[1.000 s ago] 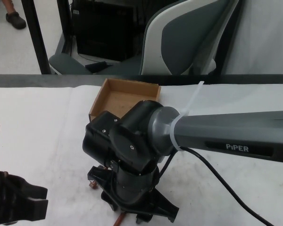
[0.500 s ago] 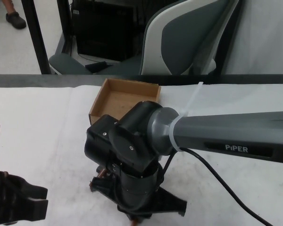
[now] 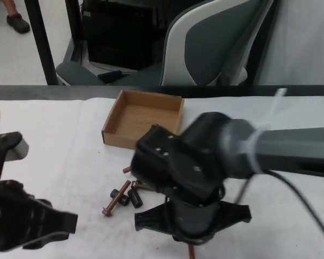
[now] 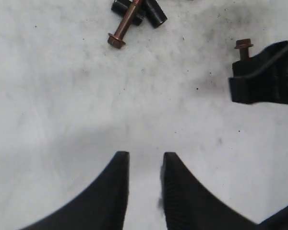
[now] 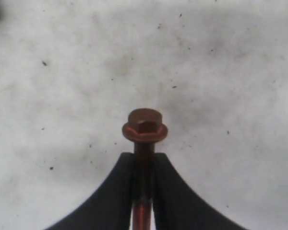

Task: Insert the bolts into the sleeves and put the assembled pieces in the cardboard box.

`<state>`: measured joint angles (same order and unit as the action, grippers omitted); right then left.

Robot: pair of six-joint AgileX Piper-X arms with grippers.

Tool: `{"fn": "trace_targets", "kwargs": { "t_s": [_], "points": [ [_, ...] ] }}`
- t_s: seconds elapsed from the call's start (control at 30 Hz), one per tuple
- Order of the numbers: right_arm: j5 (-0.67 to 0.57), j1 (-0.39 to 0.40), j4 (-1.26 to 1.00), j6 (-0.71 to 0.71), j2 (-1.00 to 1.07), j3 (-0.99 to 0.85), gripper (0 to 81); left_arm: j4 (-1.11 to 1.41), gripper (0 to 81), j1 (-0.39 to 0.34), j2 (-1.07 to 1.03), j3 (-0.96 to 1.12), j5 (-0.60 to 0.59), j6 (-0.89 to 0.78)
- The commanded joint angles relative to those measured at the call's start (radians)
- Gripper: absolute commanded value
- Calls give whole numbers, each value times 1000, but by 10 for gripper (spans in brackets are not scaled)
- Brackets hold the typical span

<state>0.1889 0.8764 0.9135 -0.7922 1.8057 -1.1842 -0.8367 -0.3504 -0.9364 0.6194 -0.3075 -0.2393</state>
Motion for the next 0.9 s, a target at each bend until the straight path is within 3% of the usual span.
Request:
{"fn": "trace_targets", "kwargs": {
  "t_s": [0.0,0.27,0.53,0.87],
  "points": [
    [-11,-5,-80,41,-97,67,3,12,244,0,-76,54,-1,-47],
    [-38,-5,-249,209,-341,237,3,58,344,-49,-276,195,-40,-162],
    [-38,-5,-253,316,-506,322,3,85,345,-164,-490,365,-35,-315],
    [-38,-5,-253,328,-588,409,3,62,345,-173,-732,513,-61,-368]
  ]
}}
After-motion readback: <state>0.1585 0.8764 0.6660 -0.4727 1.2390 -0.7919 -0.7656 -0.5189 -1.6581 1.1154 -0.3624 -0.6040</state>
